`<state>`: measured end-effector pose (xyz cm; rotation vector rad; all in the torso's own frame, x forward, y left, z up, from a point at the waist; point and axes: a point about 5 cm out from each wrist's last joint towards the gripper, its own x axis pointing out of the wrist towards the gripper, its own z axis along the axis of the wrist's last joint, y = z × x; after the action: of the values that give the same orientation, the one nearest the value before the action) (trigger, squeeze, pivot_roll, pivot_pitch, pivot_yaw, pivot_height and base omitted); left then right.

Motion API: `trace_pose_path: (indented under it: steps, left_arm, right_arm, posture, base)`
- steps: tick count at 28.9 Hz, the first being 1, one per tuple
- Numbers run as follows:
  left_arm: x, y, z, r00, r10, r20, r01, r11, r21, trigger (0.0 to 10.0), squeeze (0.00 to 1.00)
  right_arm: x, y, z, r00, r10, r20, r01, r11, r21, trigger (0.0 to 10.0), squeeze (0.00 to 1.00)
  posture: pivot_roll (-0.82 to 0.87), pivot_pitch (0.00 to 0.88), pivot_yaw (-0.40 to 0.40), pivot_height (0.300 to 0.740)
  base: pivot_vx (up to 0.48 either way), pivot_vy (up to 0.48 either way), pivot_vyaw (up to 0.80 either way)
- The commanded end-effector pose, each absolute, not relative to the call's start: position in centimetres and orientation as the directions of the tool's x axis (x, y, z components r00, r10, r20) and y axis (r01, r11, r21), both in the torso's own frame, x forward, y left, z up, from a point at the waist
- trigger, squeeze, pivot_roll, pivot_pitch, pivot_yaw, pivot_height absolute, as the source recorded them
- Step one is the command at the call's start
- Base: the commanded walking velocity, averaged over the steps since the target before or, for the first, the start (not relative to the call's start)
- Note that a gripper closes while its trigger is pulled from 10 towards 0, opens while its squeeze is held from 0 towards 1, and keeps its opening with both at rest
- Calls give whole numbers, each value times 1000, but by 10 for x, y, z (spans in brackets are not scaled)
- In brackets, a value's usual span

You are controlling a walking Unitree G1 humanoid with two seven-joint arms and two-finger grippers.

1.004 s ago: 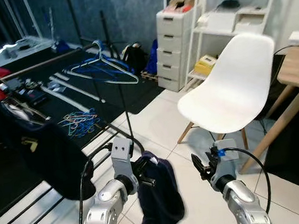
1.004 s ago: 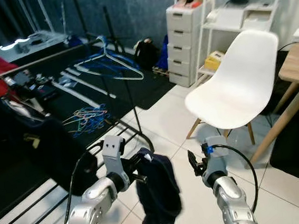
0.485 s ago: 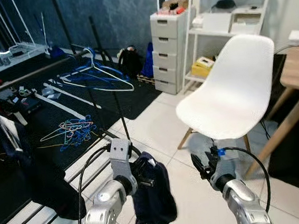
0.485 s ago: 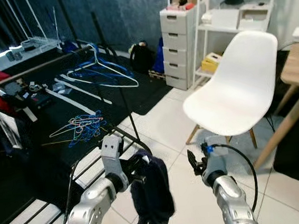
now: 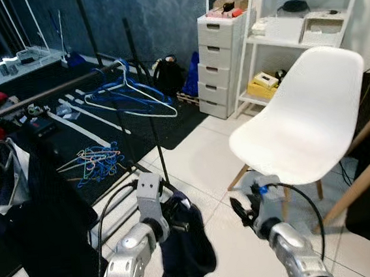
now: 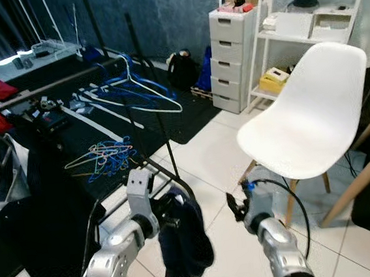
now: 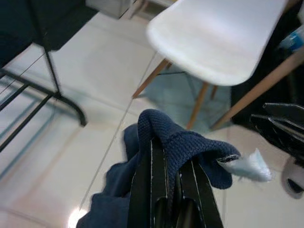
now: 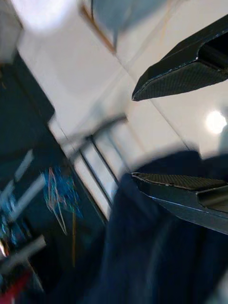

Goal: Hang hanger

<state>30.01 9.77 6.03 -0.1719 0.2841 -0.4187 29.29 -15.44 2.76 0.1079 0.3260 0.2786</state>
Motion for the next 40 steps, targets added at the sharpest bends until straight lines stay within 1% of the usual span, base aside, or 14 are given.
trace_pose_path:
  steps: [1, 6, 13, 23, 27, 31, 34, 40]
  left_arm:
    - [299, 104, 56, 876, -410, -253, 361, 907, -218, 10000, 0]
    - [301, 110, 53, 879, -390, -275, 343, 917, -204, 10000, 0]
    - [304, 112, 54, 887, -376, -267, 331, 922, -199, 10000, 0]
    - [305, 111, 53, 883, -388, -264, 345, 918, -194, 10000, 0]
    - [307, 110, 56, 882, -392, -261, 351, 916, -193, 10000, 0]
    - [307, 110, 56, 881, -395, -260, 354, 916, -190, 10000, 0]
    - [308, 111, 56, 880, -396, -261, 357, 916, -185, 10000, 0]
    - [308, 113, 56, 884, -387, -261, 348, 919, -184, 10000, 0]
  right_arm:
    - [287, -157, 19, 898, 284, -337, -250, 958, 143, 10000, 0]
    - [286, -156, 15, 893, 284, -349, -246, 958, 149, 10000, 0]
    - [285, -154, 13, 885, 294, -360, -253, 954, 159, 10000, 0]
    - [286, -154, 12, 890, 287, -355, -246, 957, 157, 10000, 0]
    - [287, -153, 13, 891, 285, -354, -253, 958, 135, 10000, 0]
    - [287, -151, 14, 886, 298, -356, -277, 955, 109, 10000, 0]
    - [287, -150, 13, 883, 304, -358, -281, 953, 115, 10000, 0]
    - [287, -149, 11, 877, 311, -366, -291, 950, 111, 10000, 0]
  posture:
    - [-7, 0, 59, 740]
    - [26, 0, 46, 740]
    - [28, 0, 41, 740]
    - [24, 0, 61, 740]
    - [27, 0, 65, 740]
    - [28, 1, 71, 740]
    - [30, 3, 59, 740]
    - [6, 5, 63, 740]
  base:
    - [277, 0, 0]
    - [280, 0, 0]
    - [280, 0, 0]
    - [279, 0, 0]
    - [281, 0, 0]
    - [281, 0, 800]
    - [281, 0, 800]
    - [282, 0, 800]
